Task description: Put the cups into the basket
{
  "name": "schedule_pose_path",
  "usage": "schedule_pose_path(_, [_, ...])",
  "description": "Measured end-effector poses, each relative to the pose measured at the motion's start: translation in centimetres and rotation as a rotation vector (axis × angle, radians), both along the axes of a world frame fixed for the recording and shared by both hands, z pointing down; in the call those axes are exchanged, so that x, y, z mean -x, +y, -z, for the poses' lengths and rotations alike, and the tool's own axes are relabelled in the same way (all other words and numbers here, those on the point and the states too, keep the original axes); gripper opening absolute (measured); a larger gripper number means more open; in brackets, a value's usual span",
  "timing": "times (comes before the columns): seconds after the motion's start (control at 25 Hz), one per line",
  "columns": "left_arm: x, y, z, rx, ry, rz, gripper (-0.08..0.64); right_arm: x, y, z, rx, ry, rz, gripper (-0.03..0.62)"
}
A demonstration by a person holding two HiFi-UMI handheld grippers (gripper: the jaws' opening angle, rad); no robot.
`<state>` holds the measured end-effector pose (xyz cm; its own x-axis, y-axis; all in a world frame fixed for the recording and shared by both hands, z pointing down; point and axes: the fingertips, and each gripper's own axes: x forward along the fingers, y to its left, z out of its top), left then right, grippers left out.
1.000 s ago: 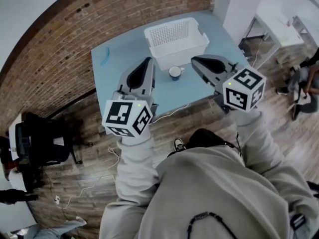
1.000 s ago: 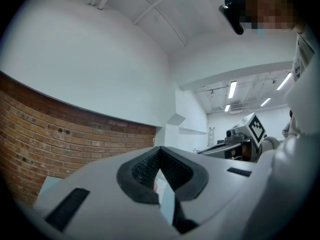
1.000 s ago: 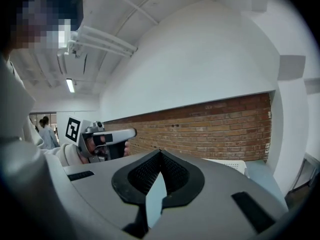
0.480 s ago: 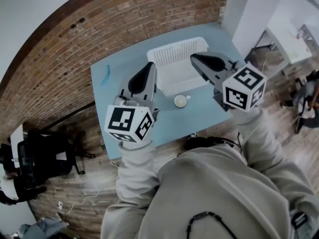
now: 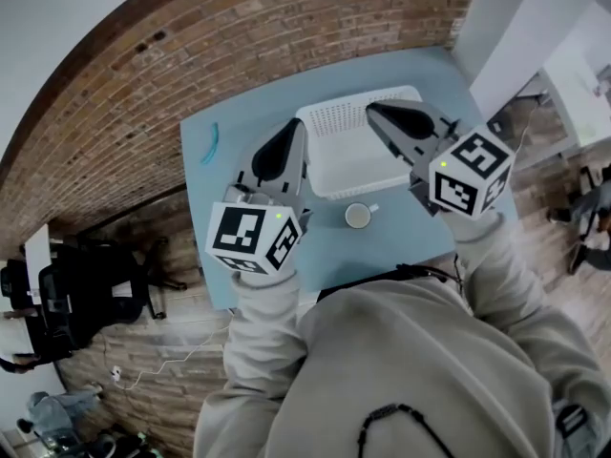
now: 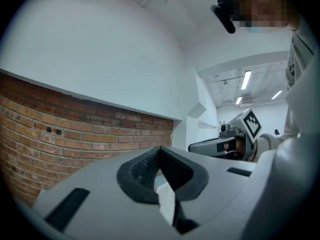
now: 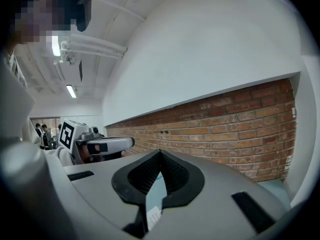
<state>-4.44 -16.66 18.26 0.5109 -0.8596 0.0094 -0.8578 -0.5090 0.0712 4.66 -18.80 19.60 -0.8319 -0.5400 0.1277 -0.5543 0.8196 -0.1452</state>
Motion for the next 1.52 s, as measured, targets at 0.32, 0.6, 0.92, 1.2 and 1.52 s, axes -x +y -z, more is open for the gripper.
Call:
schedule_pose_path(0.32, [0.9,-2.6,0.1,0.007,0.029,-0.018,-0.005,1.0,-2.1,-0.2,0.009,0.017,-0.023,0.008])
schedule_pose_path(0.6, [0.8,-2.7,0.5,0.002,0.032,-0.035,-0.005,0.9,-1.9,0.0,0.011,0.022,-0.031,0.008])
schedule_pose_path(0.92, [1.0,-2.1,-4.7,0.107,0.043,-0.023,-0.005,1.1,-1.1,-3.4,0.064,0.062,-0.011,0.008])
schedule_pose_path(1.2, [0.4,-0.7,-11.1,0.226,0.052,-0.036,-0.005,2.5,0.4,-8.9,0.139,0.137,0.038,0.008])
schedule_pose_path(1.52, [-0.1,1.8,-19.2,0.377,0.087,-0.020,-0.005,3.2,3.4,-17.1,0.249,0.226,0.082,0.009])
